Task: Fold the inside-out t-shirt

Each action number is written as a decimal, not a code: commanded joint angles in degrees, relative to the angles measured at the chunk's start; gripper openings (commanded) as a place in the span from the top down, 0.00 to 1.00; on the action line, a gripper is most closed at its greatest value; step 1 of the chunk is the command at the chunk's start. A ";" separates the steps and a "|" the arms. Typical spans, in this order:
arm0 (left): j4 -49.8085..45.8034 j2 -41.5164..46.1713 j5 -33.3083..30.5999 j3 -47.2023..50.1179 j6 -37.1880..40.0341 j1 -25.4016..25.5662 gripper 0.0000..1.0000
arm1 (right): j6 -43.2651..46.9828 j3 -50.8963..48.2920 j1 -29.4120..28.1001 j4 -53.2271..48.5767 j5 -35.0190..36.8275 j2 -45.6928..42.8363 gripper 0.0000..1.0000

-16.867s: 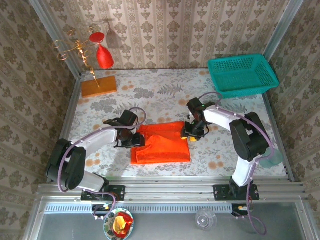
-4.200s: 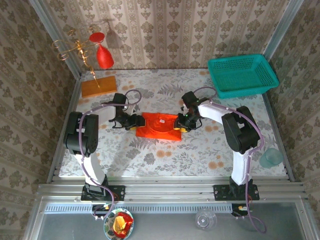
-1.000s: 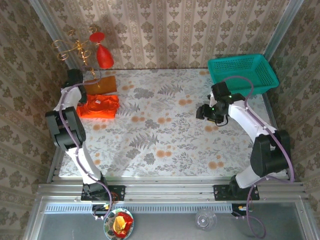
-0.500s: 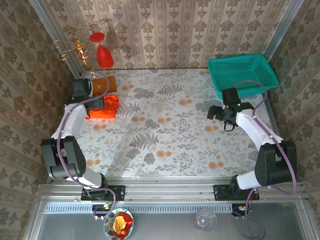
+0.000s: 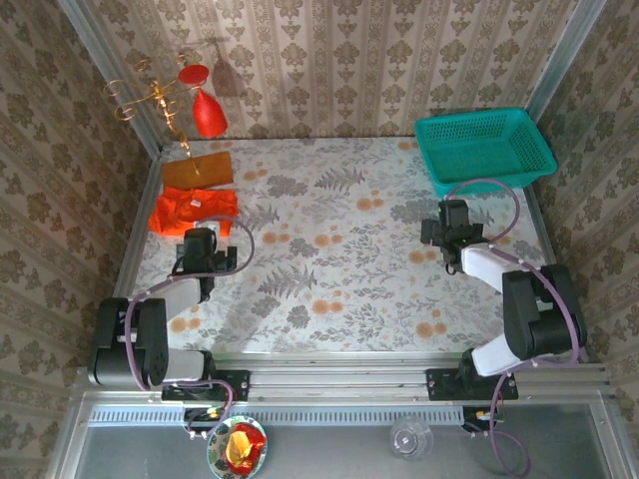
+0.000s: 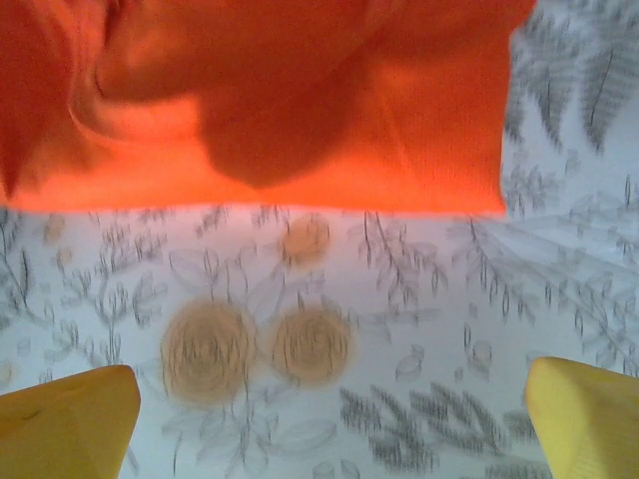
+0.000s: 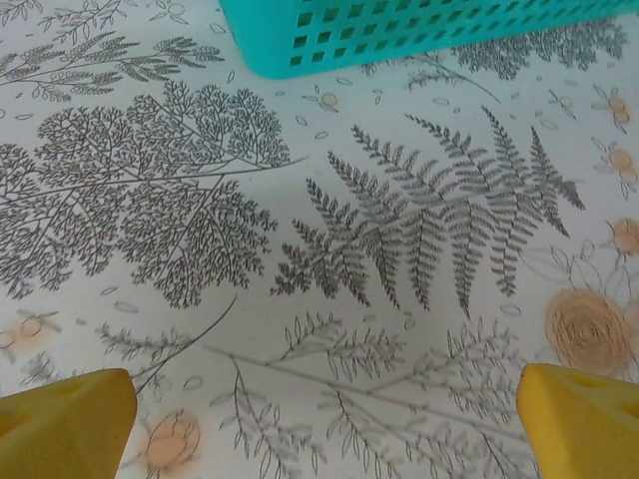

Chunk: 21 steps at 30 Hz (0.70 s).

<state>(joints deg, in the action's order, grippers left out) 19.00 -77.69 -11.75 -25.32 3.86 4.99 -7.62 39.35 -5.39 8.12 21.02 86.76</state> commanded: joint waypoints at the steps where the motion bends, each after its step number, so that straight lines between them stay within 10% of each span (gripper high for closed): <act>1: 19.24 -1.18 7.51 1.02 -1.32 -2.27 0.00 | 2.65 -2.72 0.38 16.07 3.17 0.41 0.01; 11: 33.60 -11.03 20.49 3.15 -0.66 -7.13 0.00 | 5.49 -13.29 1.80 34.69 -8.10 -1.16 0.01; 21: 33.51 -11.57 15.52 2.78 0.40 -5.06 0.00 | 4.76 -16.32 3.28 41.61 -10.87 1.09 0.00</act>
<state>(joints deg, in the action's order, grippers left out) 50.68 -89.21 5.21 -21.78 3.29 -0.71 -3.14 23.33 -2.33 45.52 11.29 87.33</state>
